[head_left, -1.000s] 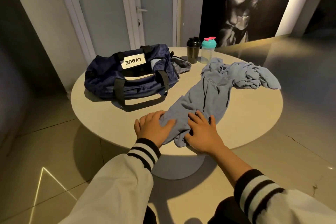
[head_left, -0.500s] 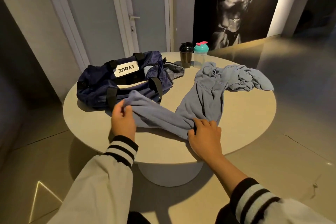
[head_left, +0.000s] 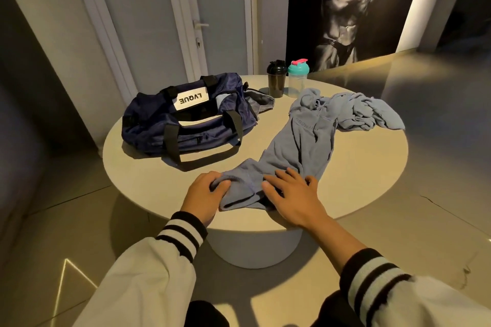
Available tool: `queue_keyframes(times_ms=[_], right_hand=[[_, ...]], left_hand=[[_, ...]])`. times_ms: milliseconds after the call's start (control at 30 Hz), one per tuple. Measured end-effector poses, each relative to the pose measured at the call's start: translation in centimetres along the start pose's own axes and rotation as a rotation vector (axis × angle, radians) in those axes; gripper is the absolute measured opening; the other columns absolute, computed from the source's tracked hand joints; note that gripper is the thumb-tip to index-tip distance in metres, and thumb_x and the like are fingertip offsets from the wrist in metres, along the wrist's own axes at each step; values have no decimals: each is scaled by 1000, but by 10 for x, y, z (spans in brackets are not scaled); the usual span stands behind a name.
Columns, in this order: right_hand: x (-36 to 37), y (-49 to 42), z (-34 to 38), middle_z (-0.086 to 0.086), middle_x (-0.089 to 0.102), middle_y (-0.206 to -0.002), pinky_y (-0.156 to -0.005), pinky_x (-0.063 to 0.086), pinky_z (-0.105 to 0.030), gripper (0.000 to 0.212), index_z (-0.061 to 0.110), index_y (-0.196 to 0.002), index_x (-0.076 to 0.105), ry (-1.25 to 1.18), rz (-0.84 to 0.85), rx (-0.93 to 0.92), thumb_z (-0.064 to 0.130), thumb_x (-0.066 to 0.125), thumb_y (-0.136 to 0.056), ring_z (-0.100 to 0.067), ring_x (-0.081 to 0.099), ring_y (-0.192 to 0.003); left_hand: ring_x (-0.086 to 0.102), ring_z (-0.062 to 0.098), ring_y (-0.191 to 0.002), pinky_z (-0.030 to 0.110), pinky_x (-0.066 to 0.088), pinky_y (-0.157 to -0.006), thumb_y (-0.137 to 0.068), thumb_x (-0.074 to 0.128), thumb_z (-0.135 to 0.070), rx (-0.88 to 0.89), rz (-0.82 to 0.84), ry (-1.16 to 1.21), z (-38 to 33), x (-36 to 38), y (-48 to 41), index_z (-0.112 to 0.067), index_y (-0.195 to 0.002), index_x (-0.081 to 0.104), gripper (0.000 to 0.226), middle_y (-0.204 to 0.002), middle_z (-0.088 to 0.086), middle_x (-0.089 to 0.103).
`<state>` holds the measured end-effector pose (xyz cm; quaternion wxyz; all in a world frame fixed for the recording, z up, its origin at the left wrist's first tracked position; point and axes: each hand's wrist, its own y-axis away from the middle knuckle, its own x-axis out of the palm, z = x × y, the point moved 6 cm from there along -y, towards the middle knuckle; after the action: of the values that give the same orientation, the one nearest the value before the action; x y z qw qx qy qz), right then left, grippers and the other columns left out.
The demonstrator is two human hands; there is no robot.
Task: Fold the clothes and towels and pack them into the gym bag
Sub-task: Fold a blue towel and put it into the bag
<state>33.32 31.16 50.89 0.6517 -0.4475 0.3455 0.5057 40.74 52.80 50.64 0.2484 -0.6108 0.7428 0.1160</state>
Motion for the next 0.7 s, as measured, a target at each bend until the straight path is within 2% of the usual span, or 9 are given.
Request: queue_keyframes(times_ms=[100,200,233,267,367,467,533,633,700], right_hand=[[9,-3,-6,-1,40,-150,-113,11,-56,53,34,-135,48,103,6,74,54,11,-104,-24,19,-146],[16,-7,-16,-9,36,-152,-112,14,-61,53,27,-134,42,153,-25,215,55,13,-100,-29,18,-145],[15,-7,-18,-12,32,-156,-114,11,-62,56,25,-138,41,148,-30,257,56,14,-100,-31,14,-148],[15,-7,-19,-13,26,-160,-115,7,-63,60,25,-144,39,146,-33,280,58,14,-100,-31,9,-150],[8,-4,-14,-8,23,-162,-116,4,-58,61,27,-150,36,131,-104,211,59,19,-101,-28,7,-151],[4,0,2,2,40,-150,-113,11,-52,51,34,-145,43,110,-102,2,58,28,-102,-18,25,-143],[7,2,10,8,47,-143,-115,9,-54,50,37,-145,44,114,-31,-74,58,29,-102,-14,34,-137],[10,2,10,9,45,-149,-115,6,-56,51,38,-147,43,109,6,-103,57,29,-102,-14,34,-140],[12,1,9,8,40,-154,-115,9,-55,53,38,-148,42,108,33,-107,58,28,-102,-14,30,-143]], left_hand=[[64,30,-86,43,54,-72,-97,60,-31,-6,-101,271,-5,-23,8,-22,-88,67,14,-87,9,67],[53,22,-70,32,43,-62,-99,58,-41,23,-272,283,-14,-50,13,-13,-85,61,31,-75,15,54],[49,20,-69,29,39,-60,-100,56,-39,-3,-282,260,-13,-54,13,-8,-84,58,35,-74,14,48],[51,21,-72,30,39,-61,-101,54,-37,-47,-265,252,-11,-55,12,-6,-86,57,34,-77,14,51],[60,28,-97,38,49,-80,-102,52,-28,-214,-209,203,6,-53,8,-9,-114,62,24,-111,14,64],[56,30,-106,38,47,-89,-102,47,-19,-211,-220,-108,19,-58,4,-16,-136,52,35,-128,13,59],[52,33,-119,46,47,-100,-99,49,-22,-151,-224,-378,17,-53,4,-25,-143,44,45,-140,9,50],[37,29,-136,48,26,-119,-97,53,-26,82,-305,-641,-9,-36,7,-26,-146,42,51,-149,3,43],[36,24,-139,46,21,-121,-99,52,-31,176,-125,-624,-24,-9,5,-26,-146,43,49,-151,1,43]])
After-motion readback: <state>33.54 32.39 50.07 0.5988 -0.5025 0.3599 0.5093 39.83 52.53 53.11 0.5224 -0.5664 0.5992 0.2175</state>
